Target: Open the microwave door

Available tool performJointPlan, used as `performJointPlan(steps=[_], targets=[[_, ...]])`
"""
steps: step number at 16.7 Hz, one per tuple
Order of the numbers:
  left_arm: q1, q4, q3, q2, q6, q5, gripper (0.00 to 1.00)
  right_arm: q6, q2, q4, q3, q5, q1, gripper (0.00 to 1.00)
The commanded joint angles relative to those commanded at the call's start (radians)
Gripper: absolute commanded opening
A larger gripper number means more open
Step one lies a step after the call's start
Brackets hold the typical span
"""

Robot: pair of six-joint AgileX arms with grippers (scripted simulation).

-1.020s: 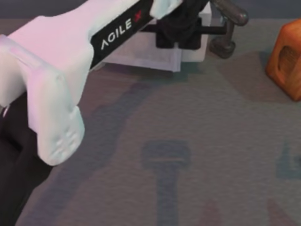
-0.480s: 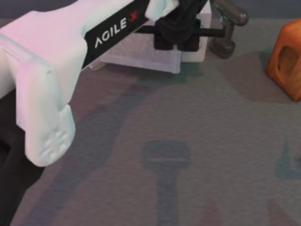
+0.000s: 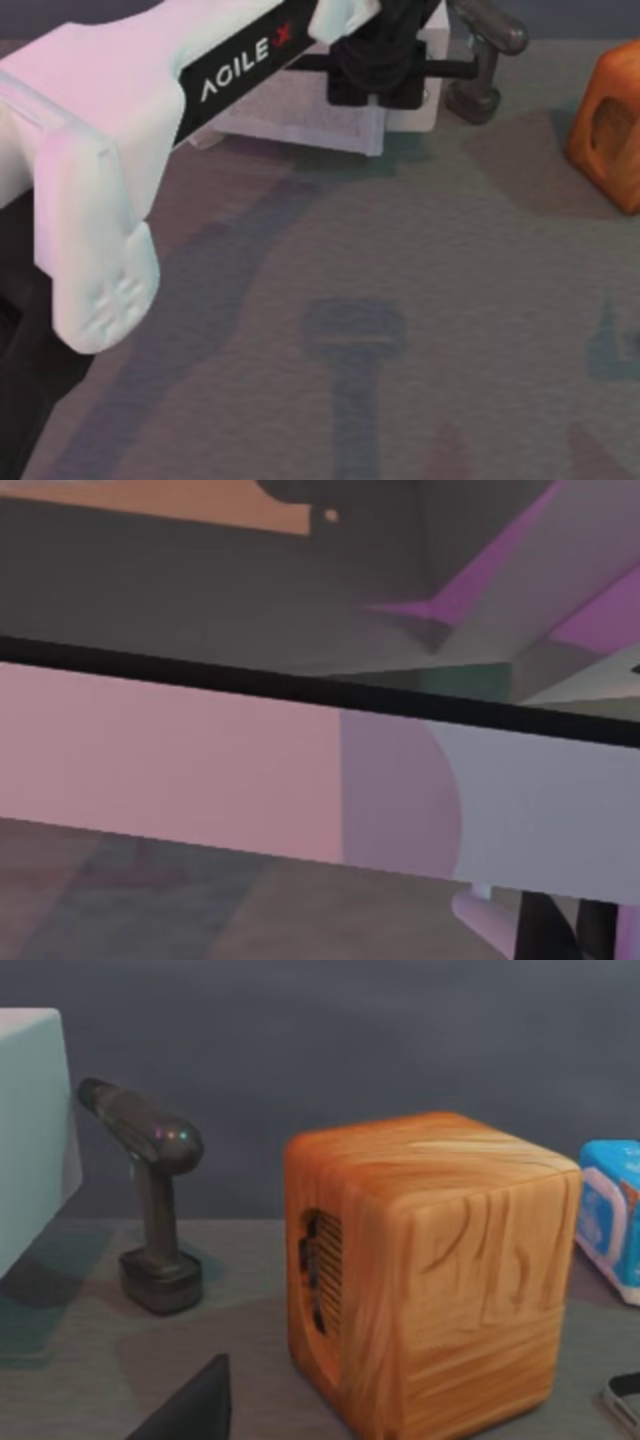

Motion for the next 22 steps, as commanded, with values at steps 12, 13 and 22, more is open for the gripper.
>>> performJointPlan(steps=[12, 13, 22], targets=[[0.000, 0.000, 0.000, 0.000, 0.000, 0.000, 0.00, 0.000, 0.000, 0.000, 0.000, 0.000, 0.000, 1.00], [-0.008, 0.000, -0.001, 0.008, -0.003, 0.004, 0.00, 0.000, 0.000, 0.000, 0.000, 0.000, 0.000, 1.00], [0.008, 0.127, -0.239, -0.136, 0.097, 0.045, 0.00, 0.000, 0.000, 0.000, 0.000, 0.000, 0.000, 1.00]])
